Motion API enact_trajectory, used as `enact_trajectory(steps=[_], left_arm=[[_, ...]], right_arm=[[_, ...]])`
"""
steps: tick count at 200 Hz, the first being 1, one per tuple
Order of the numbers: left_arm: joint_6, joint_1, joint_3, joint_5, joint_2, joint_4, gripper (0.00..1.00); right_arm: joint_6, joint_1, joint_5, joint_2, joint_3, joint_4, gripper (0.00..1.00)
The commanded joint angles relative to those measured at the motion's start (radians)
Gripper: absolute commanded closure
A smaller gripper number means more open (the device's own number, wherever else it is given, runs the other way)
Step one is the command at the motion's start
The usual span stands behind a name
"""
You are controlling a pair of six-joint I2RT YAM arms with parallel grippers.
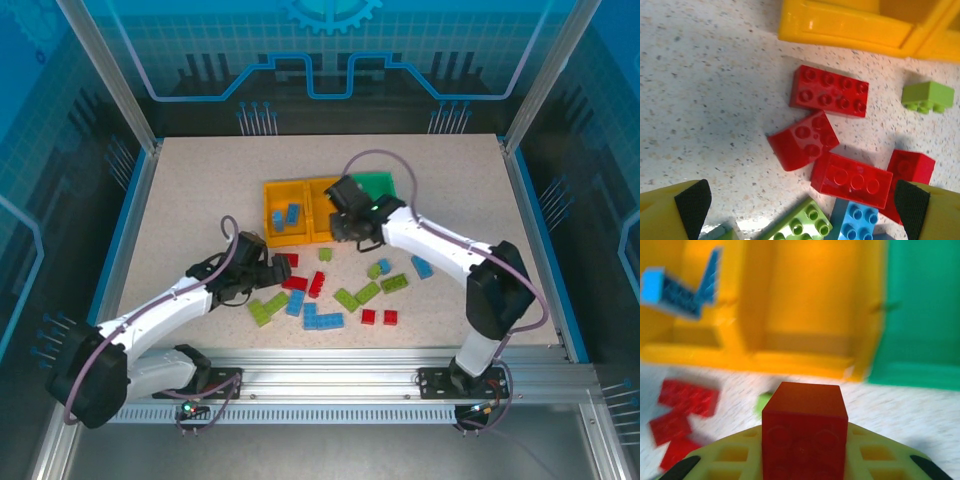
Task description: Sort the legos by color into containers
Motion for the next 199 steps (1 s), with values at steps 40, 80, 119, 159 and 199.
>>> enact_trajectory(steps=[40,80,119,159,199], left_arm=[[0.161,-0.165,0.115,0.003,0.111,0.016,0.02],[0.222,-0.271,0.24,-0.012,0.269,-0.019,0.03],[0.22,-0.299,0.313,0.007,0.381,-0.044,0.11],[0.21,-0.3,0.365,-0.005,0.465,-0.099,0.14],[0.216,-0.299,0.398,-0.016,0.517,-0.111,0.21]], right_arm=[[-0.151,-0.248,-0.011,0.053,0.021,-0.016,0.71],[-0.193,-0.303,-0.059,0.181,0.123,-0.063,0.68],[-0.194,-0.317,-0.098,0.245,0.183,-0.077,0.56],[-0.2,-0.317,-0.127,0.233,0.19,-0.085,0.37],[-0.181,-0.321,-0.157,0.078,0.065,-0.019,0.24]])
